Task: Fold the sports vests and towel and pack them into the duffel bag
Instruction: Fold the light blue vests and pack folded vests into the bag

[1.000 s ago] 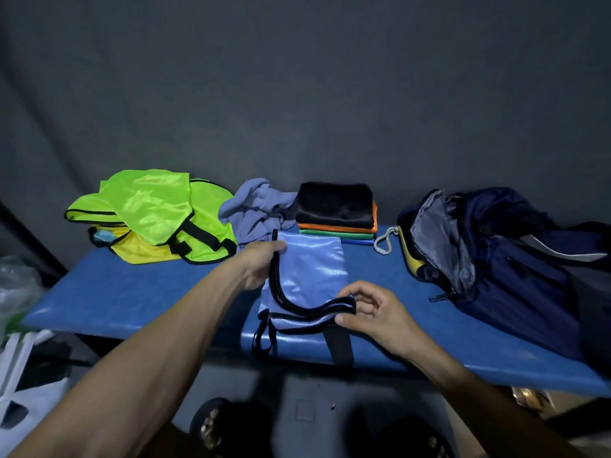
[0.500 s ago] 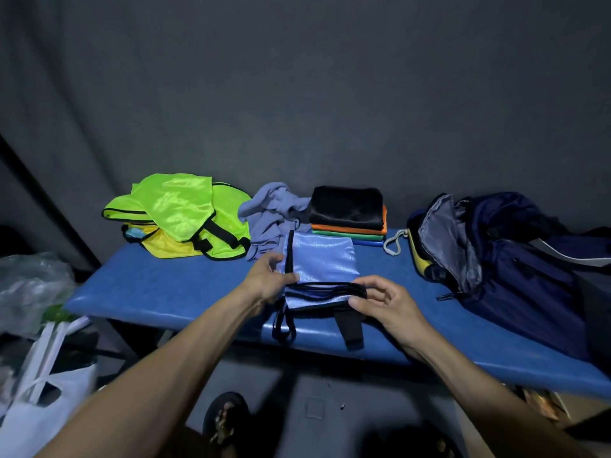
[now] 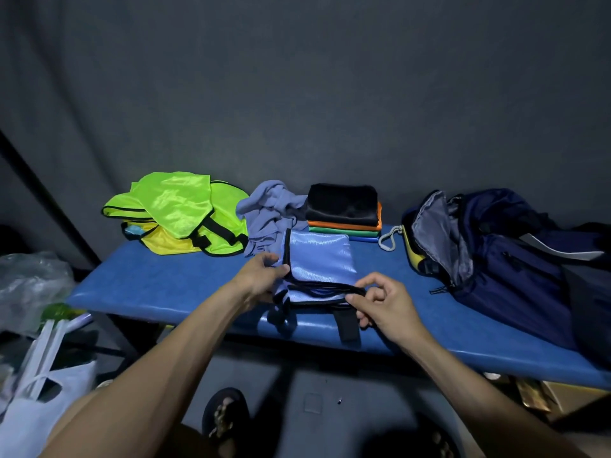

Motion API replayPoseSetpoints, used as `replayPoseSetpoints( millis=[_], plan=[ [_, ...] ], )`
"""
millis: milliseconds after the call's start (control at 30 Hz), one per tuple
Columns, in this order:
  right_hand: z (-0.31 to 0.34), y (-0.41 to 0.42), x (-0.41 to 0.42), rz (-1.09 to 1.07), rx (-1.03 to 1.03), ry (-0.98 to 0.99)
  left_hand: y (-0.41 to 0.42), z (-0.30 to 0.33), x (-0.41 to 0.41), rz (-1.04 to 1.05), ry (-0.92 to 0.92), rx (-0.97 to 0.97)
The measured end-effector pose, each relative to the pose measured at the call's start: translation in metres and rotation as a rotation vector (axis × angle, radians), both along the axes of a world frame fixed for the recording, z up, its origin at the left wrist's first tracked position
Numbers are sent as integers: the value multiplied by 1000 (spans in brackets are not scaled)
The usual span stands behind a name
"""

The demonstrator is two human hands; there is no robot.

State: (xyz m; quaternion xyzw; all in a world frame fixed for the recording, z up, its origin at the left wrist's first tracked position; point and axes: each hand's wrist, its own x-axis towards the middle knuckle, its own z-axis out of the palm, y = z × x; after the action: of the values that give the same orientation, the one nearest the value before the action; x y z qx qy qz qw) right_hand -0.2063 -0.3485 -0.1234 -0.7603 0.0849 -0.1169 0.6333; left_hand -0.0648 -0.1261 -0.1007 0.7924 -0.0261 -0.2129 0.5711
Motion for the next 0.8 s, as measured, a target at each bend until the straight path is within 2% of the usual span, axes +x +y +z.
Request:
replayPoseSetpoints(
  millis=[33,133,167,233,300,500,633,733,800],
  plan=[
    [-1,0,-1,-4,-74,4,6,3,1,-31,-43,44],
    [-5,2,-3,-25,-332,-22,21,12,-4,-131,-402,334],
    [-6,2,-3,-36,-429,-54,26,14,-7,-171,-468,395],
    [-5,2,-3,-48,-545,-134,31,14,-17,-264,-373,370],
    [-5,1,-4,-54,-549,-161,31,13,-24,-348,-273,384],
    [-1,4,1,-145,-476,-110,29,22,-40,-483,-238,426],
    [3,6,1,-120,-442,-83,20,16,-48,-399,-347,542],
    [4,7,-2,-102,-392,-38,20,13,-44,-377,-233,462],
    [2,8,-4,-109,-470,-19,20,12,-42,-356,-133,392]
  ],
)
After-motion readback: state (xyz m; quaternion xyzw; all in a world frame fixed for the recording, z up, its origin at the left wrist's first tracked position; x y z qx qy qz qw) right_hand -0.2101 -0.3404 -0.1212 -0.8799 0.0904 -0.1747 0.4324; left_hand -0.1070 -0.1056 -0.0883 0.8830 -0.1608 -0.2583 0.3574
